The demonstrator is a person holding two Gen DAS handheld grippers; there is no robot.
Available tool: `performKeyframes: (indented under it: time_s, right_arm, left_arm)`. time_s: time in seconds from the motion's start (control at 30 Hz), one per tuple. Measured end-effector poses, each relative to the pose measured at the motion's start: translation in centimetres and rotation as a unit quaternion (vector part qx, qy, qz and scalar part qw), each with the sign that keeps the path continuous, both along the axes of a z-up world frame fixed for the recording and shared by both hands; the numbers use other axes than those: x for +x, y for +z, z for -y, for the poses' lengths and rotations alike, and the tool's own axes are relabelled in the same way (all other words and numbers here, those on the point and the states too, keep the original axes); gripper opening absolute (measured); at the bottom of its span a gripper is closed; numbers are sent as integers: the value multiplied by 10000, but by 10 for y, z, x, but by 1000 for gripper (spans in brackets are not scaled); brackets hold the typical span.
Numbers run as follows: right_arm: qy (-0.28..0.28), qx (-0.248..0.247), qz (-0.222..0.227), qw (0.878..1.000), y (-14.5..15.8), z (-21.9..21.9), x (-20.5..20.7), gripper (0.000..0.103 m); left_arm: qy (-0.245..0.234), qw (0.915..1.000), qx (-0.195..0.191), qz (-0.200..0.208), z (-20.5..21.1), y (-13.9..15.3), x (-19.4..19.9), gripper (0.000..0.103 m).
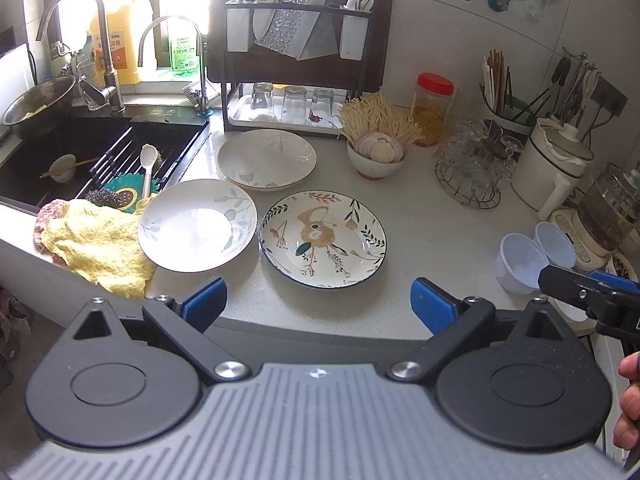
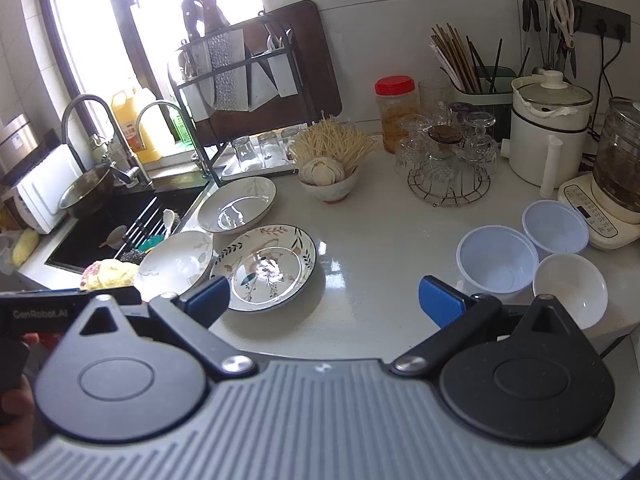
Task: Organize plates and bowls
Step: 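Move both tools toward the nearest white leaf-pattern bowl's rim, then close the left and right tools on the white bowl's rim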
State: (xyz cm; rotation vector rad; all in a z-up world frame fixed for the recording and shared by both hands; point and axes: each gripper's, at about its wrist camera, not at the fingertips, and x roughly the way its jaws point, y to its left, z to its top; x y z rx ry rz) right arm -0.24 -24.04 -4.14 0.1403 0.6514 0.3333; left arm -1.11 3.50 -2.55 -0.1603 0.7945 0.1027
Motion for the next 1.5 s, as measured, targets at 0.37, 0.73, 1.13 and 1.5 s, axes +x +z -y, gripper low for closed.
performKeyframes:
  time_s: [0.37, 0.73, 1.13, 1.5]
  right_arm:
    - [-361, -15, 52, 9993, 6, -34, 15, 102]
    - [-823, -124, 399, 9957, 23, -94, 37, 103]
    - [-954, -251, 212, 9949, 7, -168, 66, 102]
    - [-1146, -115, -381, 9926, -30, -228, 86, 102]
  left_arm:
    - [-577, 9979, 198, -197, -41, -14, 48, 100]
    - [-1212, 9926, 72, -77, -93, -15, 93, 100]
    - [-1359, 9901, -234, -276, -177, -35, 144, 100]
    - [-1536, 9862, -77, -617, -242, -69, 172, 100]
